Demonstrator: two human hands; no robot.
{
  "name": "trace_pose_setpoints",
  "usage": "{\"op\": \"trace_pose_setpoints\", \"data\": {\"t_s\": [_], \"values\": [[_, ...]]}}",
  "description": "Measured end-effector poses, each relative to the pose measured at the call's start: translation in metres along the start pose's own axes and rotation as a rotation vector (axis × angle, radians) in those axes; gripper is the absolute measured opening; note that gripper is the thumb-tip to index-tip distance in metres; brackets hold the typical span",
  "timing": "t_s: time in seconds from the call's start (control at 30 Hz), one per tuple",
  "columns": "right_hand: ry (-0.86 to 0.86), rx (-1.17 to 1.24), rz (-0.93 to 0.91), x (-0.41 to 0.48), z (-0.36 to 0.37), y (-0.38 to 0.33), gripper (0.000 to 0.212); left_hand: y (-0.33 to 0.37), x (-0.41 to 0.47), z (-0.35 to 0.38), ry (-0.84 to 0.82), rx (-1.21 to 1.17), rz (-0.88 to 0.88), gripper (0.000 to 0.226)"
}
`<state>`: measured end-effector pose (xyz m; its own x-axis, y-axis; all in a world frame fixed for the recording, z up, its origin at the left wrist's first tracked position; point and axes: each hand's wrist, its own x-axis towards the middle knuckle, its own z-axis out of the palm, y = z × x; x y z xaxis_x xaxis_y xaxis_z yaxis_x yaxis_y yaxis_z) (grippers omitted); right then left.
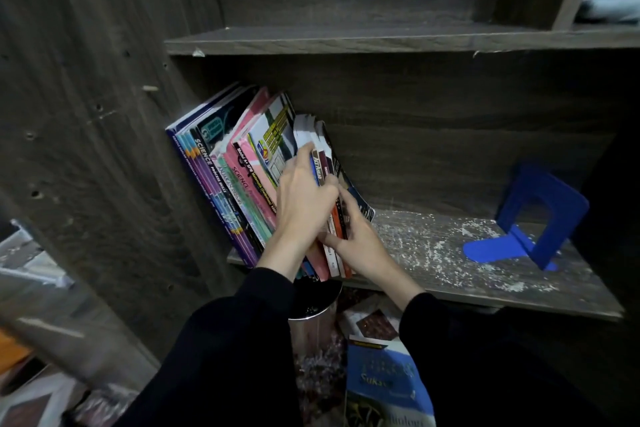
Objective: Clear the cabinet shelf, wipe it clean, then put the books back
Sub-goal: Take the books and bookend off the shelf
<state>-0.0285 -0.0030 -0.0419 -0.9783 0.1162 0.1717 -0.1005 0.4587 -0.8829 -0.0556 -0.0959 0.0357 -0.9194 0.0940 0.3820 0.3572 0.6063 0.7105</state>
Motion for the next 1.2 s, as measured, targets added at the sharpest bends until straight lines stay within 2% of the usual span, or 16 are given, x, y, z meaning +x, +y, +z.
{"op": "trace_pose_setpoints", "data": {"t_s": [0.13,0.3,0.37,0.57,0.63,0.77,0.87,0.93,1.03,1.13,1.2], "values": [[-0.010,-0.040,-0.006,0.002,-0.007,0.004,0.086,-0.004,0.008,0.015,-0.021,0.031,-0.018,0.065],[-0.109,-0.028,-0.018,0.000,-0.009,0.017,0.095,-0.008,0.015,0.032,0.088,0.267,-0.035,0.086],[-0.153,-0.055,-0.031,-0.004,-0.007,0.024,0.098,-0.008,0.013,0.039,0.136,0.279,-0.041,0.085],[-0.145,-0.157,-0.078,-0.011,-0.007,0.039,0.071,-0.018,0.007,0.044,0.261,0.076,0.105,0.065],[-0.133,-0.180,-0.096,-0.013,-0.006,0.046,0.069,-0.019,0.000,0.042,0.279,0.008,0.179,0.065],[-0.077,-0.258,-0.160,-0.025,-0.015,0.056,0.069,-0.007,-0.012,0.033,0.213,-0.035,0.298,0.066],[-0.034,-0.322,-0.137,-0.035,-0.038,0.046,0.074,0.014,-0.023,0.011,0.156,-0.132,0.314,0.065],[0.020,-0.157,-0.055,-0.039,-0.059,0.036,0.075,0.031,-0.034,-0.011,0.101,-0.256,0.265,0.063],[0.065,0.244,0.062,-0.048,-0.097,0.037,0.079,0.046,-0.047,-0.040,-0.008,-0.446,0.160,0.065],[-0.075,0.610,0.230,-0.077,-0.127,0.048,0.100,0.041,-0.054,-0.048,-0.136,-0.635,0.015,0.062],[-0.172,0.711,0.283,-0.105,-0.138,0.056,0.106,0.028,-0.060,-0.036,-0.230,-0.677,-0.107,0.058]]}}
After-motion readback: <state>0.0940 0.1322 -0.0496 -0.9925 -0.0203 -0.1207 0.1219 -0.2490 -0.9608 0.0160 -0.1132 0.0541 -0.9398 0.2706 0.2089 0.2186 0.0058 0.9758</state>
